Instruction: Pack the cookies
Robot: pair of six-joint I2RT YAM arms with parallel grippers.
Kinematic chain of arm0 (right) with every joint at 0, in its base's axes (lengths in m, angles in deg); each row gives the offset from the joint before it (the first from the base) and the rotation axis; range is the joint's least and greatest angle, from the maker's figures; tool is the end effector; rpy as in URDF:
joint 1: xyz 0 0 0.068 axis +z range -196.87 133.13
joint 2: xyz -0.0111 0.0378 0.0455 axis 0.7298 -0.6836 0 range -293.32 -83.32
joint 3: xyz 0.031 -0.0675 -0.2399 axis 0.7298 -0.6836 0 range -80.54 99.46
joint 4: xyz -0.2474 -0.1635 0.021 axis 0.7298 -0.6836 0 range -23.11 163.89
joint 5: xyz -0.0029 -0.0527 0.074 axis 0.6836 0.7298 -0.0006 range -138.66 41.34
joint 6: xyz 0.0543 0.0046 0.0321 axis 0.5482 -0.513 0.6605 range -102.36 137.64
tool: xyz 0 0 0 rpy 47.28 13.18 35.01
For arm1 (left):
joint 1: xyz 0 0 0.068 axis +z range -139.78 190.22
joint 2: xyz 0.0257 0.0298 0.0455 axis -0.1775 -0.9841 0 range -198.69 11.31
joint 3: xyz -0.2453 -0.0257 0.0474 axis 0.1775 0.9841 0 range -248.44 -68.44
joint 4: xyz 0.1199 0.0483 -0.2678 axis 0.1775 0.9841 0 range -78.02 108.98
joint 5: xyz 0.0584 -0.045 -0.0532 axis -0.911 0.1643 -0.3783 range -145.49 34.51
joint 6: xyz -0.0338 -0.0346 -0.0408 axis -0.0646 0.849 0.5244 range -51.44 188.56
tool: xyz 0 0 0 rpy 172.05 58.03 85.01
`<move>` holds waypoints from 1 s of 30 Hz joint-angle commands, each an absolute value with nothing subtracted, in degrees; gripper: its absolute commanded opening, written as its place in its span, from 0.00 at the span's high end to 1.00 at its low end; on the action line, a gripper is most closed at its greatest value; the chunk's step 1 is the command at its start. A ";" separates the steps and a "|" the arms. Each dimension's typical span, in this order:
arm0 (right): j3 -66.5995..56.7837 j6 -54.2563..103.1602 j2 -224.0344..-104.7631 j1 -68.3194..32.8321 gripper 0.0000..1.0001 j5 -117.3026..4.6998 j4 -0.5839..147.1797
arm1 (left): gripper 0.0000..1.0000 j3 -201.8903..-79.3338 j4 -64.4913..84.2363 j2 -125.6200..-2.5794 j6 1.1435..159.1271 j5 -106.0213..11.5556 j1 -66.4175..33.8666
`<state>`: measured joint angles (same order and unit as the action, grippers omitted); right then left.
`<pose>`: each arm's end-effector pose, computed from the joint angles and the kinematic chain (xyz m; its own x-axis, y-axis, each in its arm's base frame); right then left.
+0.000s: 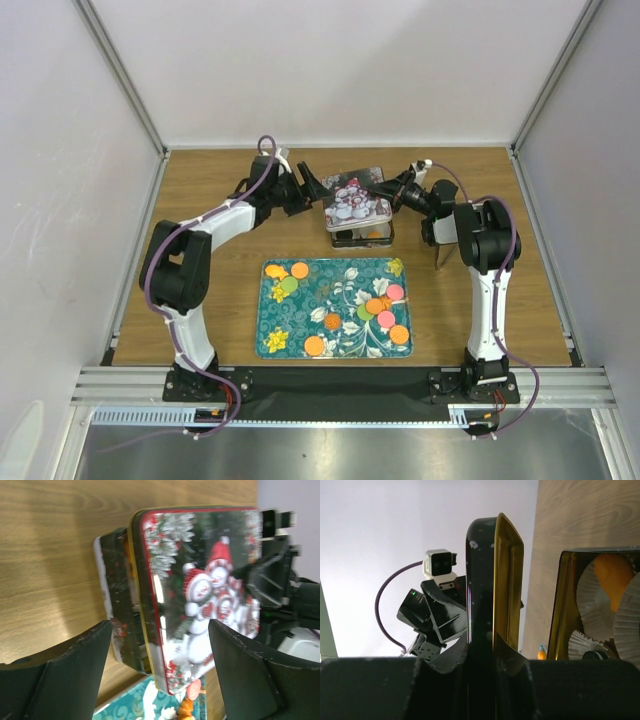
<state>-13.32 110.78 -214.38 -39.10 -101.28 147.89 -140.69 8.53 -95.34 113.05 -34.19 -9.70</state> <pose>0.4496 0.1004 0.0864 -0.8654 0.4937 -0.0859 -0.1275 -0.0511 0.9905 0.4254 -0.1730 0.1731 -0.7727 -0.4145 -0.4808 0.0964 0.6720 -0.7343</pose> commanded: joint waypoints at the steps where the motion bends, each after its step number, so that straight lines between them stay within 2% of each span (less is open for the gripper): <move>1: -11.81 106.24 -215.15 -38.96 1.00 -101.92 150.63 | 0.16 -143.50 6.18 -97.15 111.45 -33.61 -9.29; 20: -14.01 102.89 -218.05 -39.49 1.00 -101.04 149.74 | 0.16 -146.22 4.50 -104.09 111.89 -29.39 -10.43; 30: -16.56 104.65 -218.23 -40.89 0.91 -100.69 153.17 | 0.19 -148.77 8.02 -106.03 109.78 -29.66 -11.92</move>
